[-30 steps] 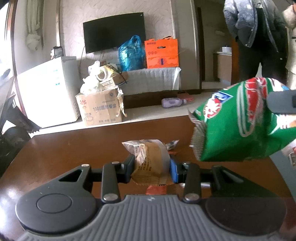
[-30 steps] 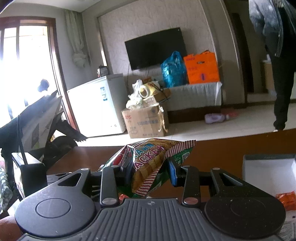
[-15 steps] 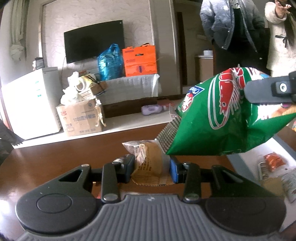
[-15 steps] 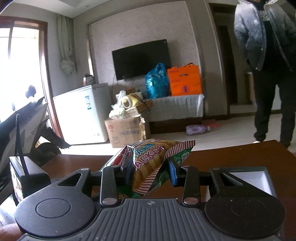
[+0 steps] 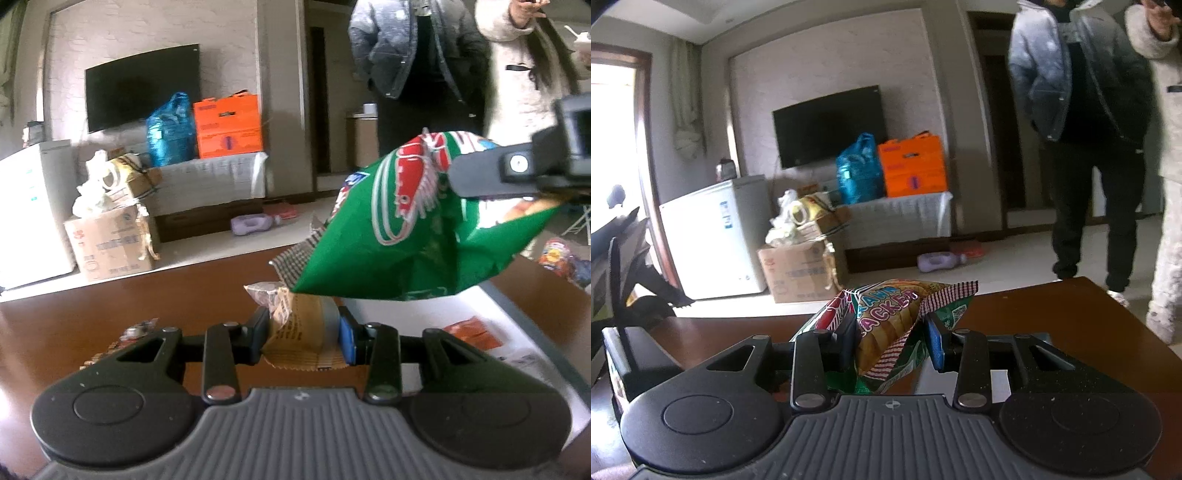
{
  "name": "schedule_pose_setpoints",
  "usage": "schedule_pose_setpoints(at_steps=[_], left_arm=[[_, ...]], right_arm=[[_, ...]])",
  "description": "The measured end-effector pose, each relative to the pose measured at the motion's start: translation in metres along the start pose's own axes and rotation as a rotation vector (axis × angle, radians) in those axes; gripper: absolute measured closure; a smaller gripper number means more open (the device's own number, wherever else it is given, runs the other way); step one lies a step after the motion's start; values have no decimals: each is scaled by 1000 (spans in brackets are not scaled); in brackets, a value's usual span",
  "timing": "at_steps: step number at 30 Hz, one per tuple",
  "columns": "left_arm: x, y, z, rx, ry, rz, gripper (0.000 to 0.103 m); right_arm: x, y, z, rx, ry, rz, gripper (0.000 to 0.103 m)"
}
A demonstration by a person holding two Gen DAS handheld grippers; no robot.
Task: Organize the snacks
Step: 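Carry the green bag and pastry packet over the white box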
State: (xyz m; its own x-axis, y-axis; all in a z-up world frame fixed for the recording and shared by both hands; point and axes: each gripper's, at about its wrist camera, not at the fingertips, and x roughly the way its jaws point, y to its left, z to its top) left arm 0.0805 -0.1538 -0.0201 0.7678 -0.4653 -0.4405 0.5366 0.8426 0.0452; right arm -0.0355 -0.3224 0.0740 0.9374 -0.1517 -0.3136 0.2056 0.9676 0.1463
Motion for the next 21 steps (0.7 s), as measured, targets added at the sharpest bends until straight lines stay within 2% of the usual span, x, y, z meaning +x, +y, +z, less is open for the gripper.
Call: schedule_pose_setpoints(at_steps=[11, 15, 21], left_arm=[[11, -72, -5, 59, -7, -125, 66], [21, -82, -11, 58, 21, -145, 66], [24, -87, -14, 76, 20, -168, 66]], right_arm=[[3, -49, -8, 55, 25, -101, 64], [13, -59, -15, 76, 54, -122, 65], [22, -69, -16, 99, 60, -140, 67]])
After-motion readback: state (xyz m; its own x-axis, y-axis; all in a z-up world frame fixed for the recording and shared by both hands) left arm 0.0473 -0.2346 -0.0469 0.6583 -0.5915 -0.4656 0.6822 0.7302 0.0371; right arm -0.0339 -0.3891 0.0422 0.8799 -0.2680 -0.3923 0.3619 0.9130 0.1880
